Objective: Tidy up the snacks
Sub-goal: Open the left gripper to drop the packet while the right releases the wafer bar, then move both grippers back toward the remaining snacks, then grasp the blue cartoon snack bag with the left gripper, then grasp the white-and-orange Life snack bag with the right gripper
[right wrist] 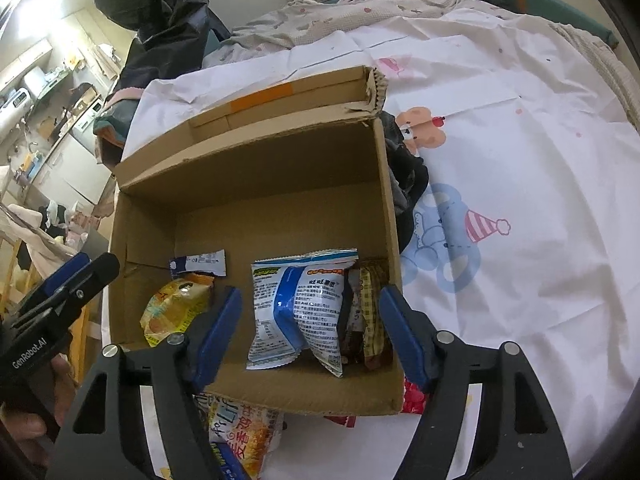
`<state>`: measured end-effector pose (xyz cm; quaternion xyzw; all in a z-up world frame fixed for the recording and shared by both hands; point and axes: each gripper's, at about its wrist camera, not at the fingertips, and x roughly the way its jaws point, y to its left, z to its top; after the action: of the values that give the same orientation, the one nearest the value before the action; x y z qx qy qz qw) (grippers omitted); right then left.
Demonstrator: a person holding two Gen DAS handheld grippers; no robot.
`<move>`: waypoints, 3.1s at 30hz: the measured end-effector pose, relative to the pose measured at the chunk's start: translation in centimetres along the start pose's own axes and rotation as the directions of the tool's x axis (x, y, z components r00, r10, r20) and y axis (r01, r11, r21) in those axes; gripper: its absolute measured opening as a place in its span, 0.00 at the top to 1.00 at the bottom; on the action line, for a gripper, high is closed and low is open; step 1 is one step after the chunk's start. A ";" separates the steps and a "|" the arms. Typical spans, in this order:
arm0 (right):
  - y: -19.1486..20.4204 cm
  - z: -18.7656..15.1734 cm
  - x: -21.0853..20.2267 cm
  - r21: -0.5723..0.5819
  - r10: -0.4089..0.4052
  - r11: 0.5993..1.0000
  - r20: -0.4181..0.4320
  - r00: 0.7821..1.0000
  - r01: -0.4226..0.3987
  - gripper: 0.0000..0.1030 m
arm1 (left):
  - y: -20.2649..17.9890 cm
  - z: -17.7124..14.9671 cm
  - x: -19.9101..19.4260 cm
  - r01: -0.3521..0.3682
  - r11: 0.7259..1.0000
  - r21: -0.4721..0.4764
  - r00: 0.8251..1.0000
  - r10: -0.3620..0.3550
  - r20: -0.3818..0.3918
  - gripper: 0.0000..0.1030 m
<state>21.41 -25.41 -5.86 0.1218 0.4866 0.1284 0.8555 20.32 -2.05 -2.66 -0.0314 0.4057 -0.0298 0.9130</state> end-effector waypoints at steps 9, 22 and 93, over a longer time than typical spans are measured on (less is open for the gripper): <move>0.8 -0.3 -2.3 0.018 0.031 0.999 0.046 0.998 -0.032 0.28 | 1.0 0.0 -1.9 -0.038 0.999 -0.018 0.998 0.039 0.049 0.18; -1.0 -4.5 -5.7 0.102 0.066 0.993 0.014 0.998 -0.067 0.26 | 5.1 -3.2 -6.5 -0.013 0.991 -0.137 1.000 0.013 0.000 0.18; 1.7 -10.1 8.6 0.254 0.230 0.957 -0.364 0.902 -0.141 0.15 | 4.1 -11.0 -3.8 -0.069 0.991 -0.113 0.928 0.022 -0.373 0.55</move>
<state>16.72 -20.02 -17.19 0.2347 0.6443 0.1764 0.7062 9.70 1.98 -7.52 -0.0724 0.5724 0.0115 0.8167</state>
